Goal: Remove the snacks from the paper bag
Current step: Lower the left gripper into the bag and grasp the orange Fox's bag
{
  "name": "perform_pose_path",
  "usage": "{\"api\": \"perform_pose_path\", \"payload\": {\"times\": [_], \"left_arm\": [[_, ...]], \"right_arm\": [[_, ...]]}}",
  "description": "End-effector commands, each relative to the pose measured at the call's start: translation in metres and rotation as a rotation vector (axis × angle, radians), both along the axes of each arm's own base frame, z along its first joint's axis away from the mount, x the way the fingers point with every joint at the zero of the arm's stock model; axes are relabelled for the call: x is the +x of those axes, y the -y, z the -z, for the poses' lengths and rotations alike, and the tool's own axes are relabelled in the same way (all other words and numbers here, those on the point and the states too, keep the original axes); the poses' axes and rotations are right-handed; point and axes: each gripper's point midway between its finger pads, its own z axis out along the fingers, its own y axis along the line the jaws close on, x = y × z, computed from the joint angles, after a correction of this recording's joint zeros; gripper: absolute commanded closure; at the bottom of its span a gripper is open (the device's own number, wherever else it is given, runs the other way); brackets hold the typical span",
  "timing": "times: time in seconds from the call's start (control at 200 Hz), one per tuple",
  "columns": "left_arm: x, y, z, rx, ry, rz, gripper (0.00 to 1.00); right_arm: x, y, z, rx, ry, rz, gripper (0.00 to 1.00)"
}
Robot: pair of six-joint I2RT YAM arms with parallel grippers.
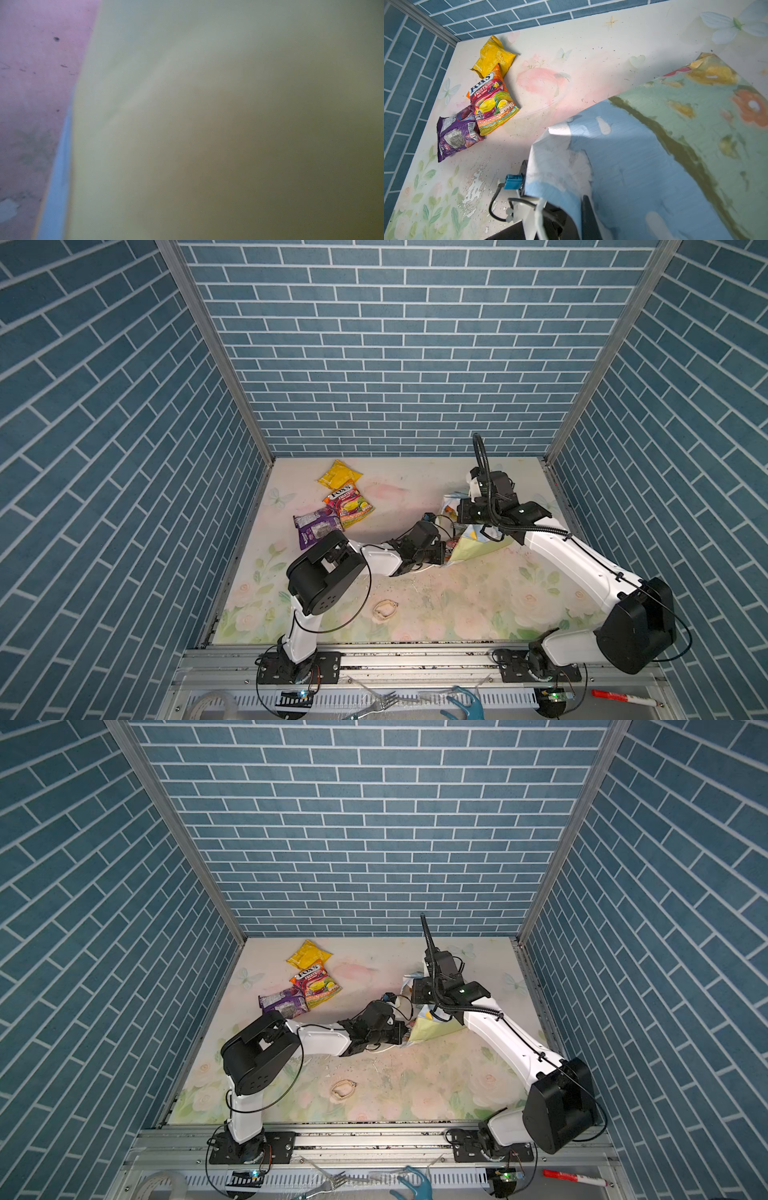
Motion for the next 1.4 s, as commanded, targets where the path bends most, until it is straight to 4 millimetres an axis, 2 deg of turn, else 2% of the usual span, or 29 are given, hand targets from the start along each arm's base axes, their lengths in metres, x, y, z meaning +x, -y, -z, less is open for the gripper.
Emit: {"api": "perform_pose_path", "payload": {"times": [0.0, 0.21, 0.405, 1.175, 1.395], "left_arm": [[-0.003, -0.007, -0.011, -0.001, 0.034, 0.001, 1.00], [-0.001, -0.016, -0.045, -0.019, 0.110, -0.009, 1.00], [0.001, -0.026, -0.064, 0.012, 0.165, -0.022, 1.00], [0.005, -0.061, -0.091, 0.005, 0.212, -0.087, 1.00], [0.006, -0.071, -0.110, -0.014, 0.249, -0.108, 1.00]], "right_arm": [[0.000, 0.006, -0.005, 0.021, 0.010, 0.048, 1.00], [-0.001, 0.008, -0.004, 0.009, 0.010, 0.052, 1.00], [-0.002, 0.008, -0.005, 0.012, 0.011, 0.050, 1.00], [-0.002, 0.007, -0.001, 0.020, 0.000, 0.051, 1.00], [-0.001, 0.004, 0.001, 0.024, -0.007, 0.046, 1.00]]}}
